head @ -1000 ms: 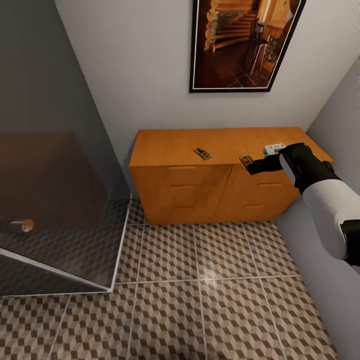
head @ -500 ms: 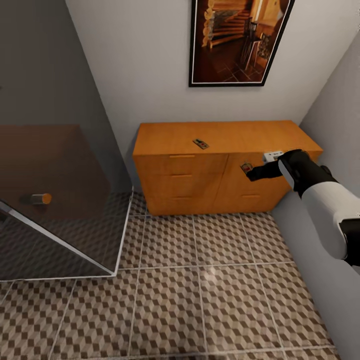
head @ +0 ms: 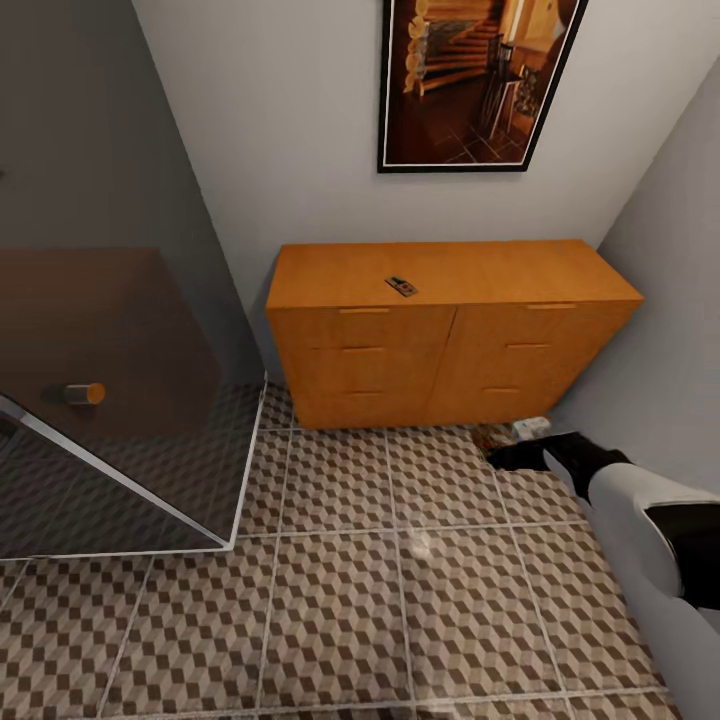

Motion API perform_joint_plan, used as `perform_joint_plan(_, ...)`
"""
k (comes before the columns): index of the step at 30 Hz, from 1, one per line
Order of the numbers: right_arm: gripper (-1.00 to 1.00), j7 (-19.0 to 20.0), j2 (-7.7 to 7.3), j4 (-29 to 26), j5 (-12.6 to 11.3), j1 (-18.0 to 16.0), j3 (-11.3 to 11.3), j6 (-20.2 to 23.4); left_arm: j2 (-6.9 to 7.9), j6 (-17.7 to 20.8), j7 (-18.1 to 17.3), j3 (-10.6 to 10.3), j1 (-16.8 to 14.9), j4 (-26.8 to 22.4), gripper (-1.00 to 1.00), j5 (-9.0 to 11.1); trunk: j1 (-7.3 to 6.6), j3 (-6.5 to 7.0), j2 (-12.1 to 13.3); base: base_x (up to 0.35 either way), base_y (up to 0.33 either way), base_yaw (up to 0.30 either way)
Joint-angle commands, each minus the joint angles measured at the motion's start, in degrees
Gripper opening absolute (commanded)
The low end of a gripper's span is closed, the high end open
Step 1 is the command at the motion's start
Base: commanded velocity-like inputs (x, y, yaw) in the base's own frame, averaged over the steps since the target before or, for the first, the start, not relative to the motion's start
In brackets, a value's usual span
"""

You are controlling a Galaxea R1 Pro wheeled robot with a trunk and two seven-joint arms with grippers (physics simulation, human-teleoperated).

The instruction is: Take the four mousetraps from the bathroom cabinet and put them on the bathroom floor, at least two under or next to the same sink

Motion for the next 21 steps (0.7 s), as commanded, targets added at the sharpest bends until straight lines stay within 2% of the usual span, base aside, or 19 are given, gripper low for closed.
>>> perform_joint_plan(1,-1.0,0.38,0.0,-0.11,0.25,0.93,-0.21,-0.71,-0.18,-0.31,0.01,-0.46,-0.08,0.21,1.0,0.48,0.03,-0.07,-0.11,0.0,0.0,0.0)
perform_joint_plan(3,-1.0,0.42,0.08,0.05,0.15,3.97,-0.21,-5.12,-0.54,-0.28,0.13,-0.4,-0.08,0.17,1.0,0.5,0.03,-0.07,-0.11,0.0,0.0,0.0)
perform_joint_plan(6,-1.0,0.67,0.29,0.1,0.05,10.51,-0.21,-10.33,-0.76,-0.22,0.26,-0.24,-0.07,0.08,1.0,0.51,0.03,-0.07,-0.11,0.0,0.0,0.0)
perform_joint_plan(8,-1.0,0.74,1.04,0.09,-0.04,14.98,-0.24,-13.48,-1.06,-0.15,0.4,-0.12,-0.02,-0.05,1.0,0.53,0.03,-0.07,-0.11,0.0,0.0,0.0)
perform_joint_plan(9,-1.0,0.75,1.32,0.09,-0.05,16.04,-0.25,-14.49,-1.21,-0.12,0.43,-0.1,-0.02,-0.12,1.0,0.54,0.03,-0.07,-0.11,0.0,0.0,0.0)
perform_joint_plan(11,-1.0,0.68,2.44,0.09,-0.08,20.42,-0.28,-19.46,-2.11,0.86,0.51,-0.02,-0.01,-0.76,1.0,0.58,0.03,-0.07,-0.11,0.0,0.0,0.0)
perform_joint_plan(12,-1.0,0.65,2.74,0.09,-0.09,21.59,-0.28,-20.82,-2.36,1.62,0.54,0.0,0.0,-1.06,1.0,0.58,0.03,-0.07,-0.11,0.0,0.0,0.0)
perform_joint_plan(14,-1.0,0.5,4.04,0.09,-0.1,26.16,-0.29,-25.8,-3.15,7.41,0.93,0.02,0.0,-3.91,1.0,0.58,0.03,-0.07,-0.11,0.0,0.0,0.0)
perform_joint_plan(15,-1.0,0.47,4.4,0.09,-0.1,27.25,-0.29,-26.88,-3.27,9.47,1.17,0.03,0.0,-5.19,1.0,0.57,0.03,-0.07,-0.11,0.0,0.0,0.0)
perform_joint_plan(18,-1.0,0.33,5.96,0.09,-0.1,32.99,-0.3,-32.67,-3.62,24.37,3.85,0.05,0.0,-17.82,1.0,0.53,0.03,-0.07,-0.11,0.0,0.0,0.0)
perform_joint_plan(19,-1.0,0.32,6.08,0.09,-0.12,33.8,-0.3,-33.54,-3.64,26.93,4.37,0.06,-0.01,-20.36,1.0,0.53,0.03,-0.07,-0.11,0.0,0.0,0.0)
perform_joint_plan(21,-1.0,0.29,6.42,0.12,-0.16,36.47,-0.3,-37.07,-3.73,36.29,6.21,0.07,-0.06,-30.65,1.0,0.52,0.03,-0.07,-0.11,0.0,0.0,0.0)
